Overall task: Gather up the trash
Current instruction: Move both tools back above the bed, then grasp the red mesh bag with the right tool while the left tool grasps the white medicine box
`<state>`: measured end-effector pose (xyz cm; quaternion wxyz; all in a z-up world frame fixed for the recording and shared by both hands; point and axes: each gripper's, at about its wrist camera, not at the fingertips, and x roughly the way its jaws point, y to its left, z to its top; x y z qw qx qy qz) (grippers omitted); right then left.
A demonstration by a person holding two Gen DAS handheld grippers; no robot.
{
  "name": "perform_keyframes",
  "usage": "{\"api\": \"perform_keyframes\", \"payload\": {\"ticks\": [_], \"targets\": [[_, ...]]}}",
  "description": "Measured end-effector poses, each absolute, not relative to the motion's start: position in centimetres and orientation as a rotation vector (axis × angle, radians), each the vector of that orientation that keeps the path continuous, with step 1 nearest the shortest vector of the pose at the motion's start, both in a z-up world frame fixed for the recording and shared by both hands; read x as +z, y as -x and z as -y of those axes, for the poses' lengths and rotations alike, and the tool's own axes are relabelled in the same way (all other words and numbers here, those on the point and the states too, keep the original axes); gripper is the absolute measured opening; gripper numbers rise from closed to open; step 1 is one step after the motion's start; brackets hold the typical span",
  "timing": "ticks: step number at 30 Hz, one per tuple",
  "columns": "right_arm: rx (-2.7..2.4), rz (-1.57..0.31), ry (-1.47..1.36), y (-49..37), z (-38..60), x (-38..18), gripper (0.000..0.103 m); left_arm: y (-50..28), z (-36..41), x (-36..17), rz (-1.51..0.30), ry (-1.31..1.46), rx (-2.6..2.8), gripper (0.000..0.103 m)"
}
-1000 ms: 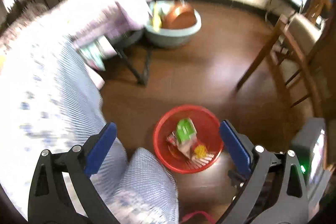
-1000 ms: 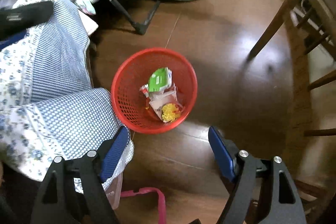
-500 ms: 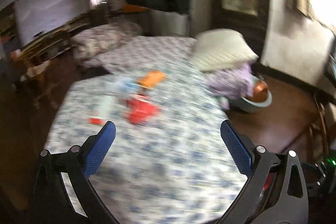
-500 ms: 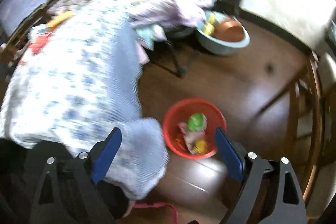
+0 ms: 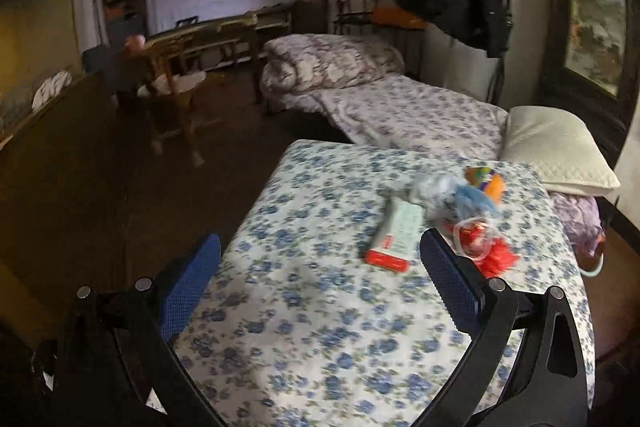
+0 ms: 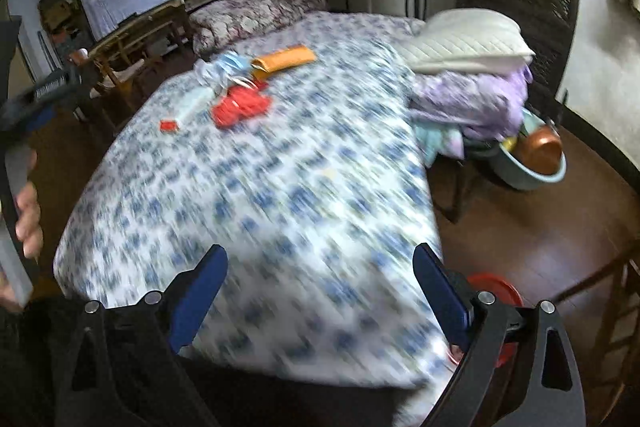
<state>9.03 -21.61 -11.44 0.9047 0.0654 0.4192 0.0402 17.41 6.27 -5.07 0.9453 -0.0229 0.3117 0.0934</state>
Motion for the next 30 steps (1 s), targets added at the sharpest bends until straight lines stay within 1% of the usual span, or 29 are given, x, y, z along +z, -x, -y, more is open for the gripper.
{"api": "perform_keyframes", "payload": {"ticks": [6,15,20,23,30], "targets": [[0.111,-0.816,-0.082,-14.4,16.4,-11.3,0.092,-17.9,-8.6,-6.0,-0.707,0.152,0.158,0.096],[0.104,-0.767,-0.073,-19.5,13.4,-12.1,0.092,-18.3,-7.7,-6.8,-0.708,0.104,0.187,0.096],[0.110,-0.786,-0.092,-21.2,12.9,-12.9,0.093,-18.9,-6.3,-7.0,-0.710,0.056,0.180,0.096],[0.110,-0.808,-0.095,-23.1,12.5,-13.1,0.095,-19.2,-6.4,-7.2,-0.721,0.070,0.178,0.096],[0.110,-0.870,-0.142,-26.9,11.9,-14.9,0.095,-19.8,-6.8,-8.0,-0.755,0.089,0.187,0.096]]}}
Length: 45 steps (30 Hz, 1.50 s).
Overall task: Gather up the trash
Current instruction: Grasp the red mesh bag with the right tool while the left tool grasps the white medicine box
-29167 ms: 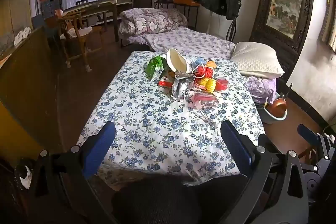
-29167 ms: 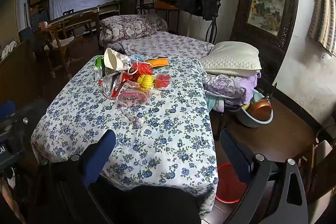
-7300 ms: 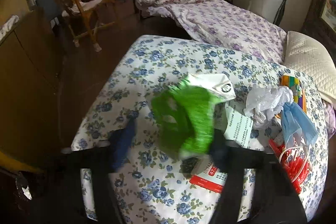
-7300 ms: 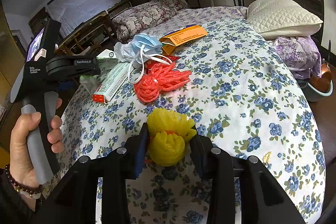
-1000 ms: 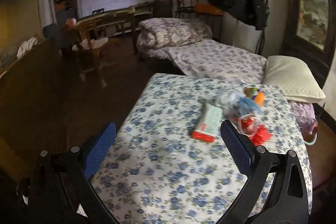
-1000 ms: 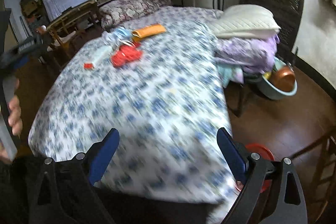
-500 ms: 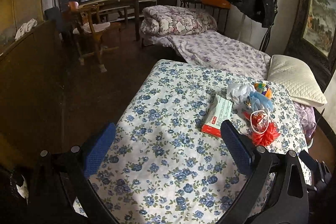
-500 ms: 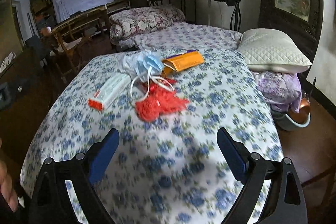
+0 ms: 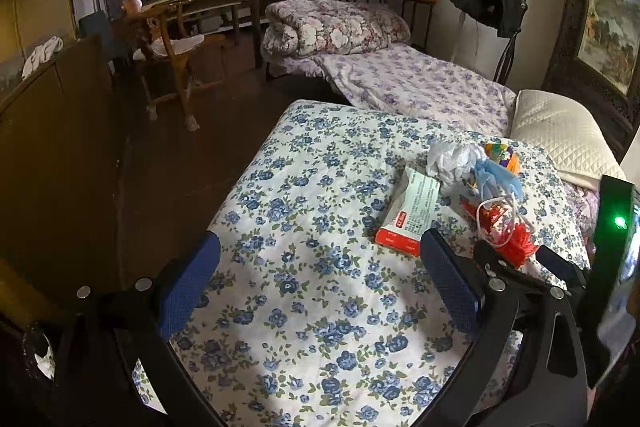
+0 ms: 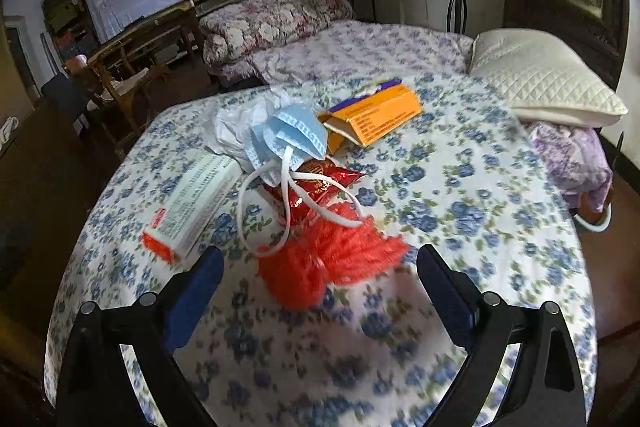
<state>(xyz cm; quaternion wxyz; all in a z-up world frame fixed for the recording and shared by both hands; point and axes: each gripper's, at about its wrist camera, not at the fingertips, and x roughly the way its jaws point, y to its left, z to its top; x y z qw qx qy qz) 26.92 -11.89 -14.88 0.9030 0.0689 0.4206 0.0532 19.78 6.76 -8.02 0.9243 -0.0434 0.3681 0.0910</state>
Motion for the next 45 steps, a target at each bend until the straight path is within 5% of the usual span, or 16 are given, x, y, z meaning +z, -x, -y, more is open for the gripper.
{"api": "perform_keyframes", "payload": {"ticks": [2,4,12,17,21,23,25,27,40,45], "targets": [[0.111,-0.891,-0.154,-27.3,11.9,-15.4,0.094,-20.0,-7.0,-8.3,-0.765,0.096,0.194,0.096],[0.127,-0.877,-0.173,-27.3,12.1,-15.3,0.080,-20.3,-7.4,-8.6,-0.783,0.117,0.193,0.096],[0.087,-0.875,-0.149,-27.2,12.9,-15.2,0.051,-20.7,-8.2,-9.4,-0.824,0.170,0.199,0.096],[0.058,-0.874,-0.136,-25.5,14.4,-15.1,0.048,-21.0,-8.0,-9.7,-0.830,0.146,0.212,0.096],[0.067,-0.877,-0.140,-24.3,15.6,-15.3,0.053,-22.8,-7.5,-10.8,-0.860,0.104,0.225,0.096],[0.085,-0.885,-0.113,-24.4,15.1,-15.4,0.064,-24.2,-7.2,-11.6,-0.889,0.099,0.208,0.096],[0.106,-0.906,-0.057,-24.7,14.1,-15.6,0.087,-24.9,-7.1,-12.0,-0.903,0.113,0.187,0.096],[0.109,-0.923,-0.021,-25.0,13.5,-15.8,0.095,-25.5,-6.9,-12.2,-0.908,0.114,0.174,0.096],[0.118,-0.880,-0.199,-24.0,16.8,-15.6,0.097,-29.9,-1.9,-15.2,-0.931,-0.039,0.113,0.096],[0.111,-0.885,-0.182,-24.1,16.6,-15.6,0.097,-30.5,-0.9,-16.1,-0.953,-0.052,0.068,0.082]]}}
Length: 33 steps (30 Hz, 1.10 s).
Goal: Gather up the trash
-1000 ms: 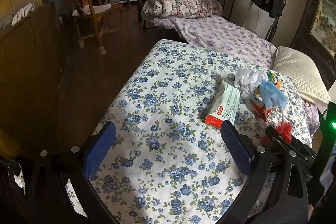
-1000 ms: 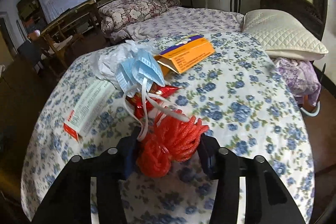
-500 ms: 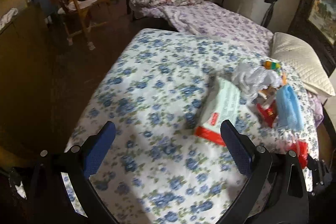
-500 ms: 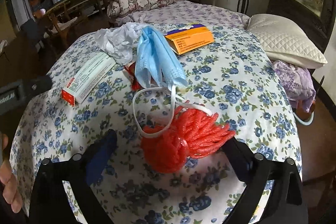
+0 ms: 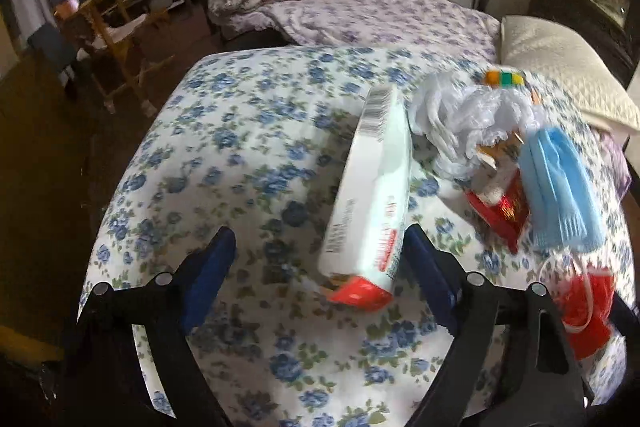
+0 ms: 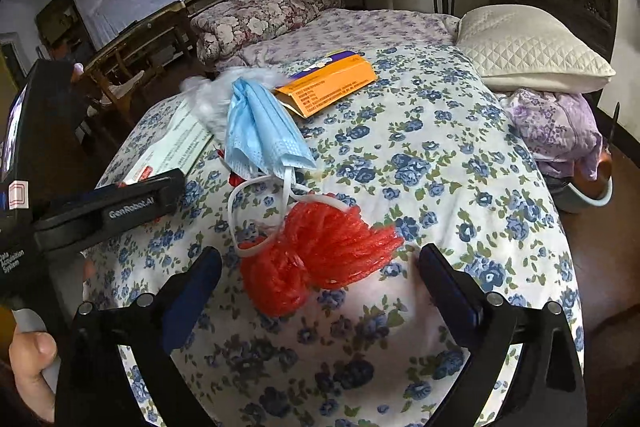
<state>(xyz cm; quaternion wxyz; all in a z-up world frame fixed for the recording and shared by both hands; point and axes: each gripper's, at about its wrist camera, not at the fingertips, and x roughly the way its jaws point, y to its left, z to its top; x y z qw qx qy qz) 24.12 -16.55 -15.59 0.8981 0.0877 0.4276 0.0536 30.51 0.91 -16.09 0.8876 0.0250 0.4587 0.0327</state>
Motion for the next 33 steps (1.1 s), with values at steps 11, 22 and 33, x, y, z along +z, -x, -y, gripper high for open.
{"api": "perform_keyframes", "payload": {"ticks": [11,22,33], "targets": [[0.110,-0.885,-0.182,-24.0,16.5,-15.6,0.097,-29.4,0.0,-15.1,-0.933,0.023,-0.070,0.021],[0.126,-0.886,-0.183,-23.9,16.9,-15.7,0.097,-17.5,-2.9,-10.7,-0.884,0.227,-0.105,0.021],[0.046,-0.862,-0.207,-23.2,17.7,-15.4,0.066,-17.8,-3.2,-10.2,-0.865,0.248,-0.147,0.021]]}}
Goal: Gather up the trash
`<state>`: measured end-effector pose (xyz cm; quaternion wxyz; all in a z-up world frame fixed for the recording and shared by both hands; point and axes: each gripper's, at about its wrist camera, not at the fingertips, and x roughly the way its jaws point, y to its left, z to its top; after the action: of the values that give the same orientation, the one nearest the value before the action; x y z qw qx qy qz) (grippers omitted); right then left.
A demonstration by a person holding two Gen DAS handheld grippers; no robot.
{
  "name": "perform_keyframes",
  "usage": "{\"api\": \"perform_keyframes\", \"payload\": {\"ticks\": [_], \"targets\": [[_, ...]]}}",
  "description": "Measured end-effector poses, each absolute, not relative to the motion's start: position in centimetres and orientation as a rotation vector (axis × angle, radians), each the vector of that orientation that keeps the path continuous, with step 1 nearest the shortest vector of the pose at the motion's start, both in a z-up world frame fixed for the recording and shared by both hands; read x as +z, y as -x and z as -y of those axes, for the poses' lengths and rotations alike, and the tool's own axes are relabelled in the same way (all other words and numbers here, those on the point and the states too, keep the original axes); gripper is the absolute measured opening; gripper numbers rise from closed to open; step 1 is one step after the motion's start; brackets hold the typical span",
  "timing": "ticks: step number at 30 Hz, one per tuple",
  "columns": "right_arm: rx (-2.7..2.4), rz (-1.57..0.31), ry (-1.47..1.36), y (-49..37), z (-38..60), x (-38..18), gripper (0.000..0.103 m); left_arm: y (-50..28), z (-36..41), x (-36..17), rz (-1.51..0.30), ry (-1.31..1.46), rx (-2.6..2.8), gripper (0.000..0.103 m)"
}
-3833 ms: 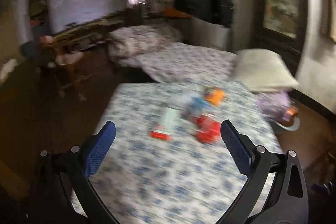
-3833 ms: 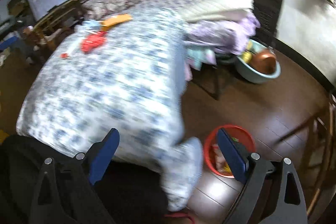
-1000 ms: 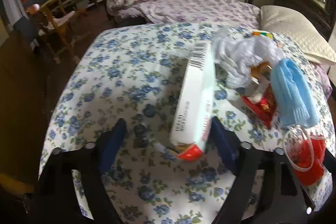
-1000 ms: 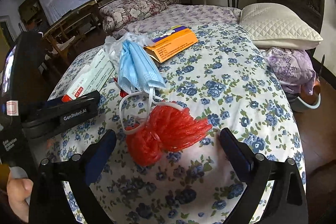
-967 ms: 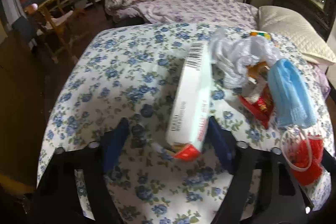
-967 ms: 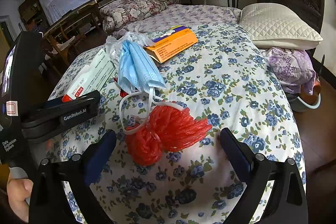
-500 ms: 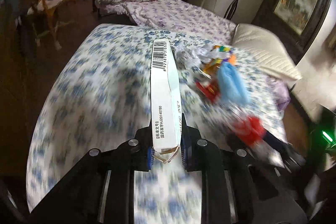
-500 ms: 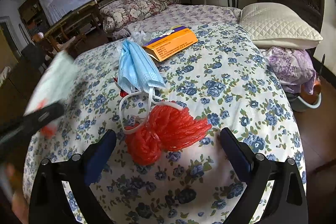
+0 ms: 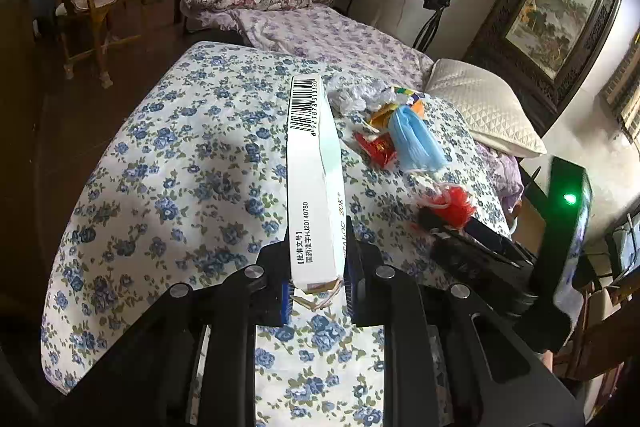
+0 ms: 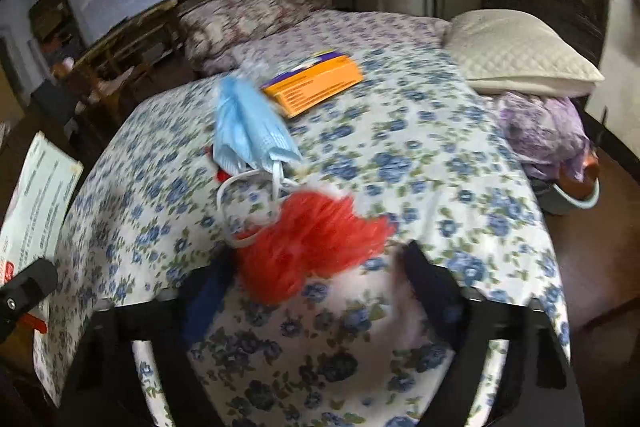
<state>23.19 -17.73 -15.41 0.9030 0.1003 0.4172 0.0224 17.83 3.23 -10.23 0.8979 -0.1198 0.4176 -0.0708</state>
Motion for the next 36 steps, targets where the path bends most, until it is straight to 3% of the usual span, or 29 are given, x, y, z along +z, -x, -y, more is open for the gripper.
{"api": "perform_keyframes", "payload": {"ticks": [6,8,14,16,18,29,32,36], "targets": [[0.027,-0.866,-0.227,-21.3,19.4,-15.5,0.021,-18.2,-3.8,-10.4,-0.870,0.266,-0.143,0.021],[0.042,-0.870,-0.221,-19.9,19.5,-15.5,0.013,-18.2,-3.9,-10.4,-0.871,0.269,-0.143,0.021],[0.028,-0.860,-0.207,-17.4,20.3,-14.2,0.017,-17.9,-4.0,-10.2,-0.870,0.283,-0.156,0.021],[0.012,-0.828,-0.213,-18.4,21.1,-13.2,0.045,-17.9,-3.7,-10.2,-0.869,0.278,-0.159,0.021],[0.035,-0.830,-0.237,-19.7,21.7,-12.7,0.050,-17.8,-3.6,-10.1,-0.863,0.274,-0.162,0.021],[0.029,-0.922,-0.241,-25.6,21.5,-14.7,0.047,-18.2,-3.6,-10.1,-0.862,0.287,-0.188,0.021],[0.034,-0.894,-0.185,-25.2,20.2,-14.8,0.029,-18.4,-3.6,-10.2,-0.866,0.292,-0.194,0.021],[0.055,-0.839,-0.133,-23.5,18.9,-13.4,0.027,-18.7,-3.5,-10.2,-0.872,0.293,-0.201,0.021]]}}
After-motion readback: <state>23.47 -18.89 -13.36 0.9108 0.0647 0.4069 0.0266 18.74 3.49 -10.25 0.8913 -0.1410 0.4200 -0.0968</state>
